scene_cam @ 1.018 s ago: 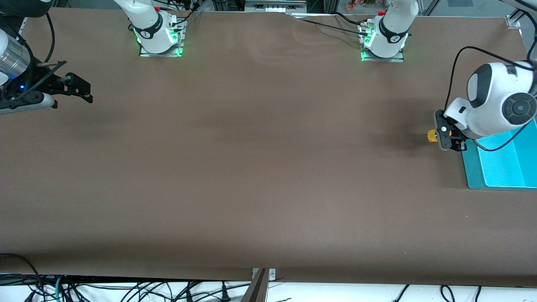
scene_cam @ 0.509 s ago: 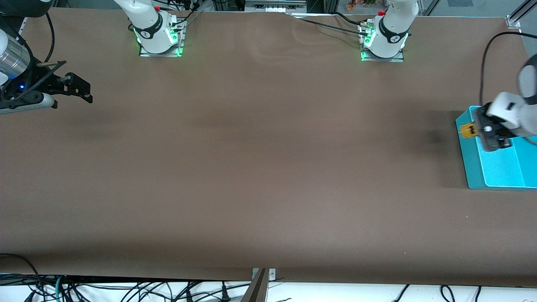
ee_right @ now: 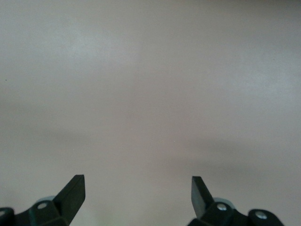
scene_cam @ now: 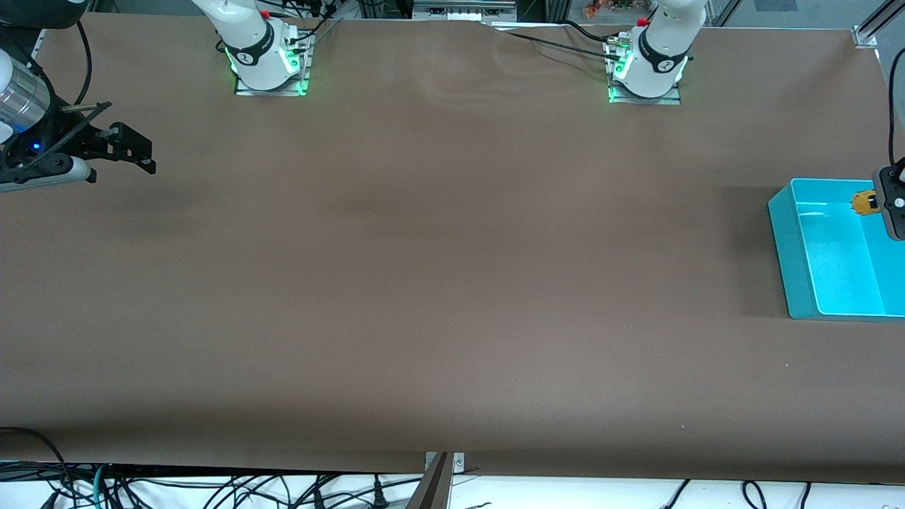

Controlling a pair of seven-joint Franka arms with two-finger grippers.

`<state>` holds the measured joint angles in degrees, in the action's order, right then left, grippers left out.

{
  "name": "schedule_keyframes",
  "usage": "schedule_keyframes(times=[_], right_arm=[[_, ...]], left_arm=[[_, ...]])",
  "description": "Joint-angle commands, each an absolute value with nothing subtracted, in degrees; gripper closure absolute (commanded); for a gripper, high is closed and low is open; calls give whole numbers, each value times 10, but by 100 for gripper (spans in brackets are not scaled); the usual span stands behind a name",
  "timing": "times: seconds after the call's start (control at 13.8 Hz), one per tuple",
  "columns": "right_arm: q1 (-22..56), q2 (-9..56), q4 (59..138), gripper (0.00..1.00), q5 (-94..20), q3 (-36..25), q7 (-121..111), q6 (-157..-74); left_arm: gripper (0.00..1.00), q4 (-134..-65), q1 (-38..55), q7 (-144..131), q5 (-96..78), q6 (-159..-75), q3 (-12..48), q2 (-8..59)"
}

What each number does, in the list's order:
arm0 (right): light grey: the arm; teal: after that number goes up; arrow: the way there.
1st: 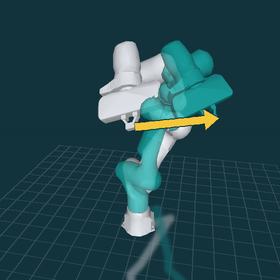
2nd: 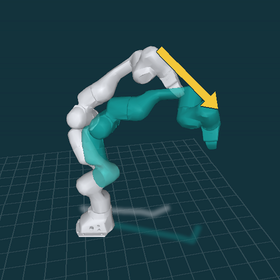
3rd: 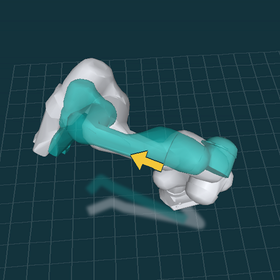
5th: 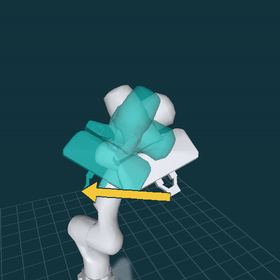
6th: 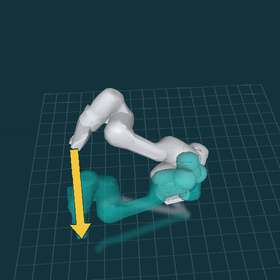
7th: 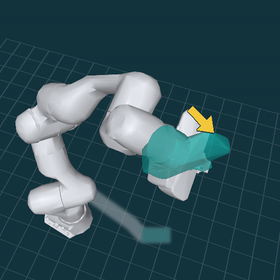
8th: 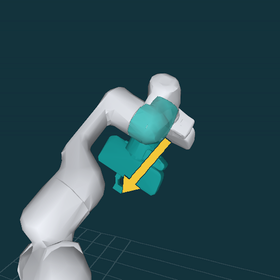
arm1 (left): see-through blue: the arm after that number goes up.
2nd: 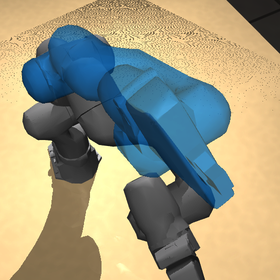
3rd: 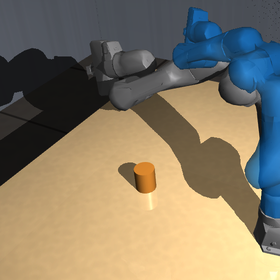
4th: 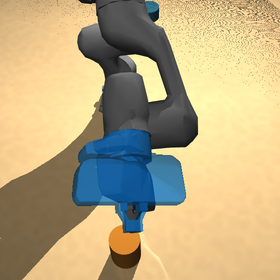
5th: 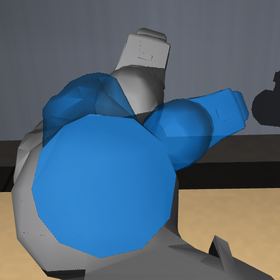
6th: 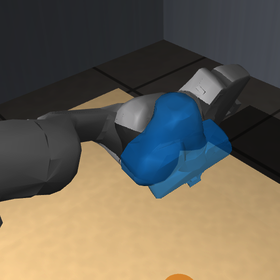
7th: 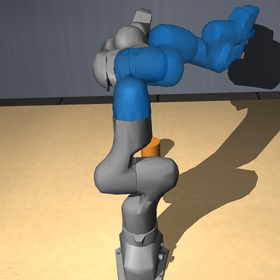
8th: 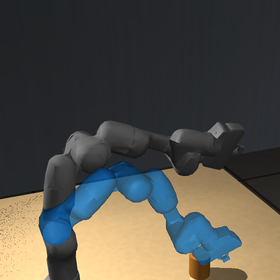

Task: Wind and store yellow beetle car
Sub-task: 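Lift the car with the left gripper and carry it over the bin, then open the left gripper to drop the car into the teal bin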

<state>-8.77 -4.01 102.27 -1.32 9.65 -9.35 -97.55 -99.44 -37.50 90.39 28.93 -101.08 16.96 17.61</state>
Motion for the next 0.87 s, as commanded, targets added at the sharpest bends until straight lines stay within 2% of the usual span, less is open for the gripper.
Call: schedule_keyframes(times=[0.0,0.22,0.44,0.51,0.58,0.65,0.73,0.8], right_arm=[[-89,-32,1005,0,-12,98,-89,-962],[-89,-32,1005,0,-12,97,-89,-962],[-89,-33,1005,0,-12,94,-100,-961],[-91,-32,1005,0,-14,91,-107,-961],[-91,-32,1005,0,-17,89,-112,-961],[-89,-33,1005,0,-17,90,-112,-961],[-89,-33,1005,0,-16,92,-107,-961],[-89,-33,1005,0,-16,92,-107,-961]], left_arm=[[87,-976,-390,914,316,-1055,178,237],[86,-986,-421,919,347,-1132,178,284],[86,-1028,-453,955,350,-1243,178,307],[84,-1029,-459,955,350,-1255,178,318],[78,-1030,-460,956,350,-1255,178,322],[65,-1034,-458,956,350,-1256,178,322],[3,-1034,-459,956,349,-1257,178,323],[0,-1032,-459,956,348,-1256,178,323]])
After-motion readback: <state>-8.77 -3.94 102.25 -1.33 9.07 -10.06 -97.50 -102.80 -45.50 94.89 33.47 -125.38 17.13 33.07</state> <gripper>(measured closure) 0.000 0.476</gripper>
